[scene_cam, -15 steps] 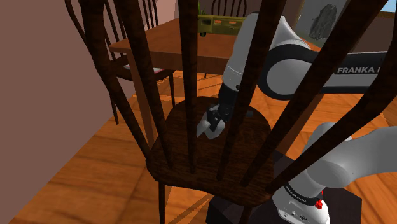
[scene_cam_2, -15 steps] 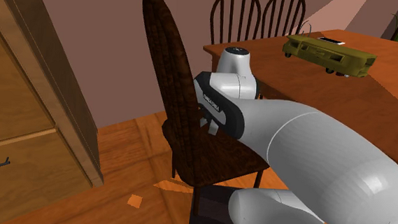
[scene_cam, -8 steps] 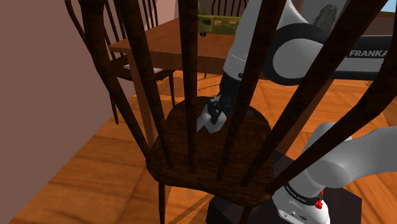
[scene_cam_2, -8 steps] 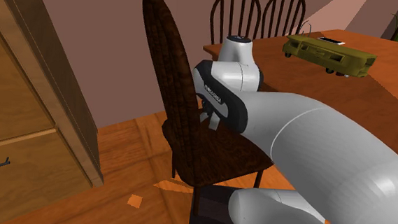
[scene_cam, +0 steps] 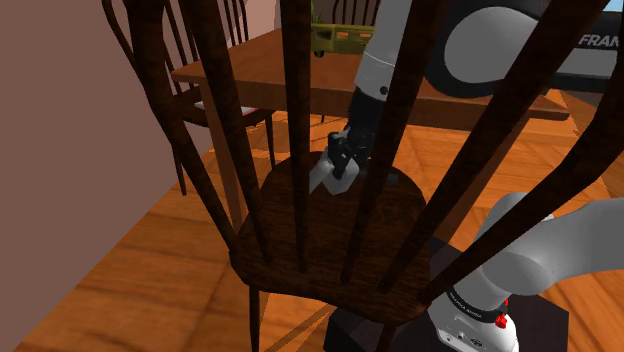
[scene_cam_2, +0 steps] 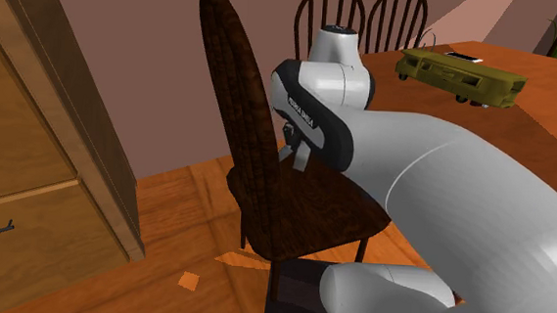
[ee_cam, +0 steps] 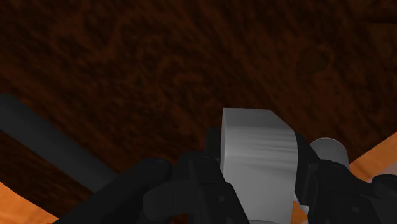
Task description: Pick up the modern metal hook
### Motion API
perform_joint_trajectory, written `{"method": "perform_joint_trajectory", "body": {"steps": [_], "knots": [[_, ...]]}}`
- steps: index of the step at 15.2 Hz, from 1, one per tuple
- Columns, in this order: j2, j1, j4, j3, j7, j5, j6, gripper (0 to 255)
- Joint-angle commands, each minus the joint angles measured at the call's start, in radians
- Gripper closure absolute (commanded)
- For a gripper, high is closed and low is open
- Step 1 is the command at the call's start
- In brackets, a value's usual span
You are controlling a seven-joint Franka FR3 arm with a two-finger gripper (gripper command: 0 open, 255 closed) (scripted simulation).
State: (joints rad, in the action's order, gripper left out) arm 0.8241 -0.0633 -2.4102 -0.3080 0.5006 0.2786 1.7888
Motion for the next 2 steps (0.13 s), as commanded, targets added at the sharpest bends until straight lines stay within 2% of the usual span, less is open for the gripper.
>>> {"method": "perform_joint_trajectory", "body": {"steps": [1,2], "knots": [[-0.001,0.001,0.017,0.003,0.001,-0.003,-0.016,255],[-0.001,0.001,0.017,0.003,0.001,-0.003,-0.016,255]]}}
